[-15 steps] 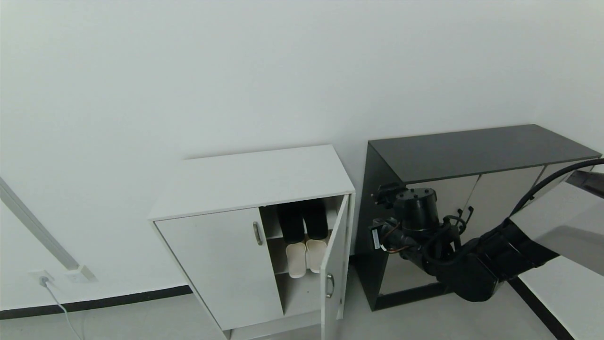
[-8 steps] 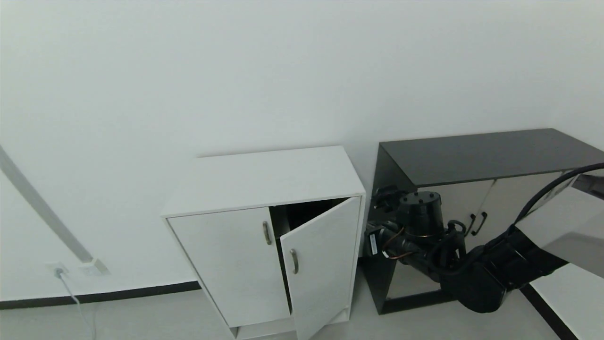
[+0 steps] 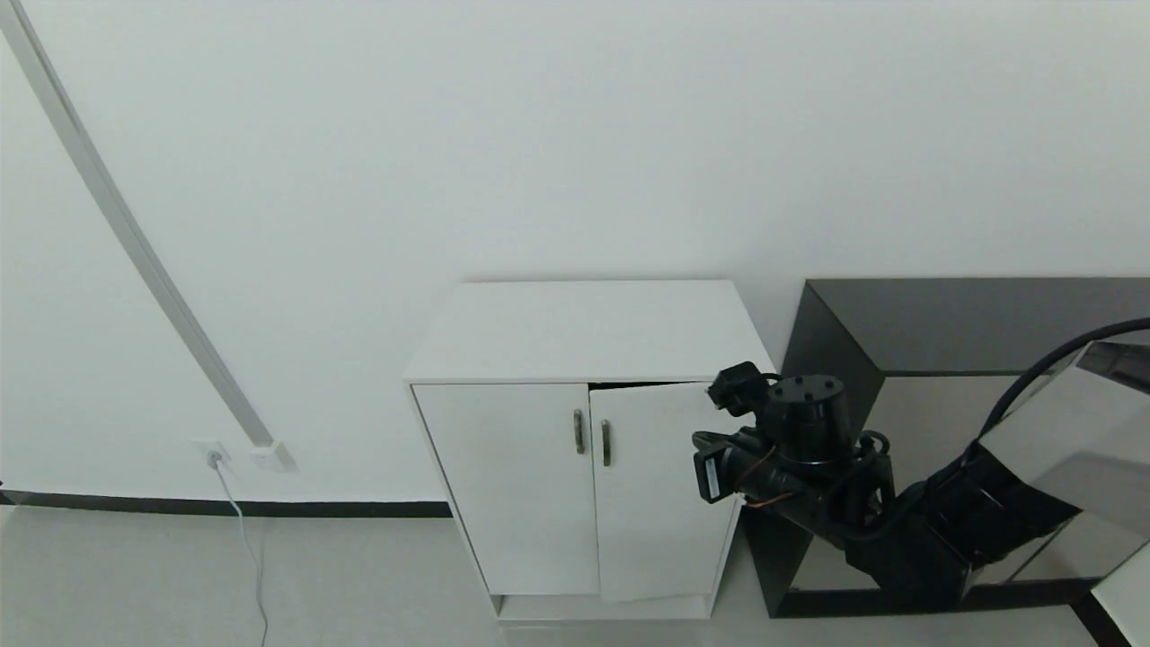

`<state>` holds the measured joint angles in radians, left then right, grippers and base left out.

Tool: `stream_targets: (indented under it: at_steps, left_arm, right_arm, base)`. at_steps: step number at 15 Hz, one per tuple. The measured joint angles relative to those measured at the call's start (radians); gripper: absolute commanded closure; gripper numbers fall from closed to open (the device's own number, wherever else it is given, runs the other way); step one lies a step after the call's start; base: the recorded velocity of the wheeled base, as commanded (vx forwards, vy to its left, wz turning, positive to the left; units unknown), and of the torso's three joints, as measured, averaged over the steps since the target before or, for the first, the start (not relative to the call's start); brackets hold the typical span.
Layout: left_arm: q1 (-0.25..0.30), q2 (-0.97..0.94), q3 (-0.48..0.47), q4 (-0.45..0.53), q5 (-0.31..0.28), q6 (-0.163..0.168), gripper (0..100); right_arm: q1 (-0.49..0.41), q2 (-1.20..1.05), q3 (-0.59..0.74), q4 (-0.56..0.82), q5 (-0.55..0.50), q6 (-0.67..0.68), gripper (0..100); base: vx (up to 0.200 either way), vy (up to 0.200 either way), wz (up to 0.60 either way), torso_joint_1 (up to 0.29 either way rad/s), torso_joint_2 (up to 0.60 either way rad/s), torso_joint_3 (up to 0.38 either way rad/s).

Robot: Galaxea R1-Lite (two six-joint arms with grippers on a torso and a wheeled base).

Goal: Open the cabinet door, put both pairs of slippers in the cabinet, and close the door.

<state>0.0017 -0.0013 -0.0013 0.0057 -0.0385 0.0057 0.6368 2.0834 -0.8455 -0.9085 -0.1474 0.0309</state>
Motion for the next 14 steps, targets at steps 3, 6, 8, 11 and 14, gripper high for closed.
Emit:
stream_targets:
  at_steps: [3, 6, 8, 11, 14]
  left_arm:
    - [0.001, 0.0, 0.0, 0.0, 0.0, 0.0, 100]
    - [0.0, 0.0, 0.0, 0.0, 0.0, 0.0, 100]
    - [0.0, 0.0, 0.0, 0.0, 0.0, 0.0, 100]
    - [0.0, 0.0, 0.0, 0.0, 0.0, 0.0, 100]
    - [0.0, 0.0, 0.0, 0.0, 0.0, 0.0, 100]
  right_arm:
    - [0.003, 0.0, 0.076, -0.1, 0.064, -0.004, 100]
    - [0.011, -0.001, 0.192, -0.24, 0.159, -0.022, 100]
    - [0.018, 0.001, 0.253, -0.283, 0.227, -0.022, 100]
    - [0.034, 0.024, 0.299, -0.331, 0.254, -0.022, 100]
    - [0.042, 0.064, 0.314, -0.372, 0.254, -0.022, 100]
  base:
    - [0.0, 0.0, 0.0, 0.0, 0.0, 0.0]
    - [0.0, 0.0, 0.0, 0.0, 0.0, 0.0]
    - [0.0, 0.0, 0.0, 0.0, 0.0, 0.0]
    - [0.0, 0.0, 0.0, 0.0, 0.0, 0.0]
    - [0.0, 0.0, 0.0, 0.0, 0.0, 0.0]
